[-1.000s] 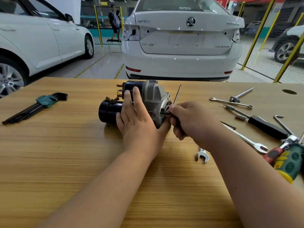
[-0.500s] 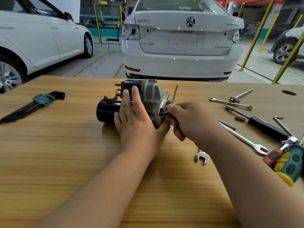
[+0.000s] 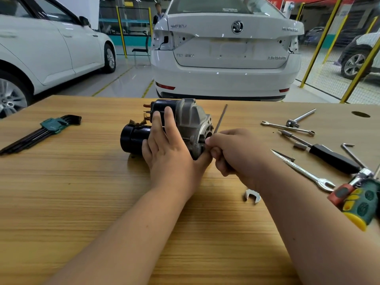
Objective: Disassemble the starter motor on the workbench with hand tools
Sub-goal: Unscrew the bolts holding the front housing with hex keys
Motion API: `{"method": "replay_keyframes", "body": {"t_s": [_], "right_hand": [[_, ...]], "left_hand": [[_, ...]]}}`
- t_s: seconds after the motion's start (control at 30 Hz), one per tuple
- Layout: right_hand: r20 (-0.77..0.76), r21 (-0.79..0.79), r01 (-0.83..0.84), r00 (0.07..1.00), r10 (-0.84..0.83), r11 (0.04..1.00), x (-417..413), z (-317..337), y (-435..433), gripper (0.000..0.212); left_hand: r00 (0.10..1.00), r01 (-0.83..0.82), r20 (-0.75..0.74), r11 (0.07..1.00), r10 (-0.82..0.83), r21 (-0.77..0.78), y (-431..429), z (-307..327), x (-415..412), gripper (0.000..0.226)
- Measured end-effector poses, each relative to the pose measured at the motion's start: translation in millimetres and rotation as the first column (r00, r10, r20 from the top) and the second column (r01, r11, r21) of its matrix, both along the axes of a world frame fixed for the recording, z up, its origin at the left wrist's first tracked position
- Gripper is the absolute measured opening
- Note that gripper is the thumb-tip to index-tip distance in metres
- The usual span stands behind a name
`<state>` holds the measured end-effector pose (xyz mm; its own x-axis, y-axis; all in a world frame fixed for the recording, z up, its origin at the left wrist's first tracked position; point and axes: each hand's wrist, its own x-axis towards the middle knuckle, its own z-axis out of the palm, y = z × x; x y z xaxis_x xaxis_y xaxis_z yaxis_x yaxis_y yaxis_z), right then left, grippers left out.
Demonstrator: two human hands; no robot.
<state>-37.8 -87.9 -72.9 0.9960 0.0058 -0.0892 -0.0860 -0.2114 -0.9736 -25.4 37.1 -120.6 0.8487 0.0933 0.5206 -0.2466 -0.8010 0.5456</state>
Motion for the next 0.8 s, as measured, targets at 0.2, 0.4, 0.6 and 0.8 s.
{"method": "replay_keyframes", "body": {"t_s": [0.2,0.4,0.6,0.8], "right_hand": [[0.004,0.027,0.029,1.000,-0.029,0.999,1.1,-2.2,0.7,0.014],[-0.019,-0.004,0.036,0.999,-0.036,0.999,4.5,-1.0,-0.5,0.013],[-0.080,-0.007,0.017,0.997,-0.018,1.000,7.1,2.6,-3.8,0.015],[-0.153,0.006,0.002,0.988,-0.001,1.000,7.4,6.1,-2.2,0.016]], "left_hand": [[1.000,0.006,0.004,1.000,-0.006,0.007,2.1,-1.7,-0.4,0.119],[1.000,0.007,0.006,1.000,-0.007,0.005,2.3,-2.1,2.2,0.120],[1.000,0.000,0.014,1.000,0.000,0.029,3.1,-1.9,2.1,0.120],[1.000,-0.005,0.021,0.999,0.004,0.042,2.9,-2.7,2.3,0.119]]}}
